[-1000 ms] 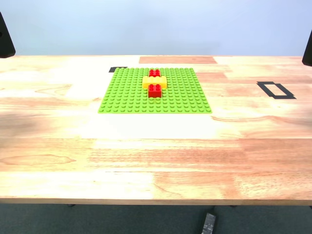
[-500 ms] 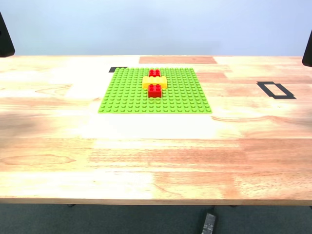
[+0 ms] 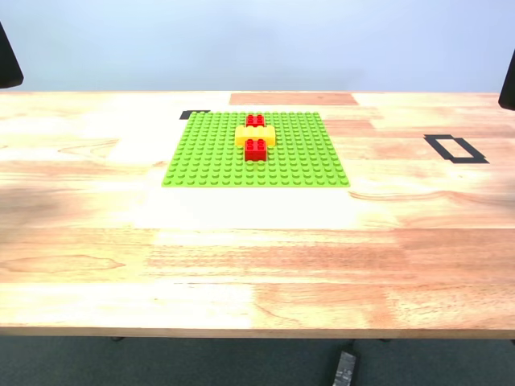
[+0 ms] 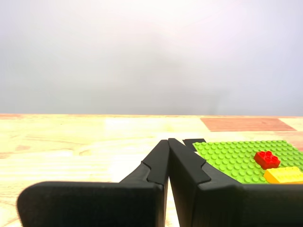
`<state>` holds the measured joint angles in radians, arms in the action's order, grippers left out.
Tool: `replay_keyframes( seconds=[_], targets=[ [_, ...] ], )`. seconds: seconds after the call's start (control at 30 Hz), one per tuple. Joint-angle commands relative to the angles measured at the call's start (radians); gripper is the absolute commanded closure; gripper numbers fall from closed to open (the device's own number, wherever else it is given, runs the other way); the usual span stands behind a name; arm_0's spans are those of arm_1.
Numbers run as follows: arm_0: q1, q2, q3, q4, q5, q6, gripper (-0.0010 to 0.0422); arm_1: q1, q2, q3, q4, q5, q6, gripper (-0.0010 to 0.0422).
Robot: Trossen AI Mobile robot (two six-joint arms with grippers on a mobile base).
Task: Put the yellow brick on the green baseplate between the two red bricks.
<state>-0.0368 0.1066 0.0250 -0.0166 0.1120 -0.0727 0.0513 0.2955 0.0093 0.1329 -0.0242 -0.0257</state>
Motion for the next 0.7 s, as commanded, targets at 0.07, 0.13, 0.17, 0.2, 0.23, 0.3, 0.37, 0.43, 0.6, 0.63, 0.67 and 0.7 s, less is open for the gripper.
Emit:
replay_keyframes(
  seconds=[0.07,0.13,0.17,0.2,0.23,0.3,0.37,0.43,0.6,0.63,0.67,0.7],
  targets=[
    [0.000,0.000,0.000,0.001,0.000,0.002,0.0412,0.000,0.000,0.000,0.001,0.000,0.015,0.0413],
    [0.000,0.006,0.000,0.001,0.000,0.023,0.0412,0.000,0.000,0.000,0.000,0.000,0.014,0.0413],
    [0.000,0.010,0.001,0.000,0.000,0.034,0.0412,0.000,0.000,0.000,0.001,0.000,0.014,0.0413],
    [0.000,0.014,0.000,0.001,0.000,0.044,0.0413,0.000,0.000,0.000,0.000,0.000,0.015,0.0413],
    [0.000,0.019,0.000,0.001,0.000,0.046,0.0413,0.000,0.000,0.000,0.000,0.000,0.014,0.0413],
    [0.000,0.029,0.000,0.001,0.000,0.043,0.0413,0.000,0.000,0.000,0.001,0.000,0.014,0.0413],
    [0.000,0.038,0.000,0.001,0.000,0.043,0.0412,0.000,0.000,0.000,0.001,0.000,0.014,0.0413],
    [0.000,0.043,0.001,0.001,0.000,0.043,0.0413,0.000,0.000,0.000,0.001,0.000,0.014,0.0413],
    [0.000,0.046,0.000,0.001,0.000,0.043,0.0412,0.000,0.000,0.000,0.001,0.000,0.014,0.0413],
    [0.000,0.045,0.000,0.002,0.000,0.043,0.0412,0.000,0.000,0.000,0.001,0.000,0.014,0.0413],
    [0.000,0.045,0.000,0.002,0.000,0.043,0.0413,0.000,0.000,0.000,0.000,0.000,0.014,0.0413],
    [0.000,0.045,0.000,0.002,0.000,0.043,0.0412,0.000,0.000,0.000,0.001,0.000,0.014,0.0413]
  ],
)
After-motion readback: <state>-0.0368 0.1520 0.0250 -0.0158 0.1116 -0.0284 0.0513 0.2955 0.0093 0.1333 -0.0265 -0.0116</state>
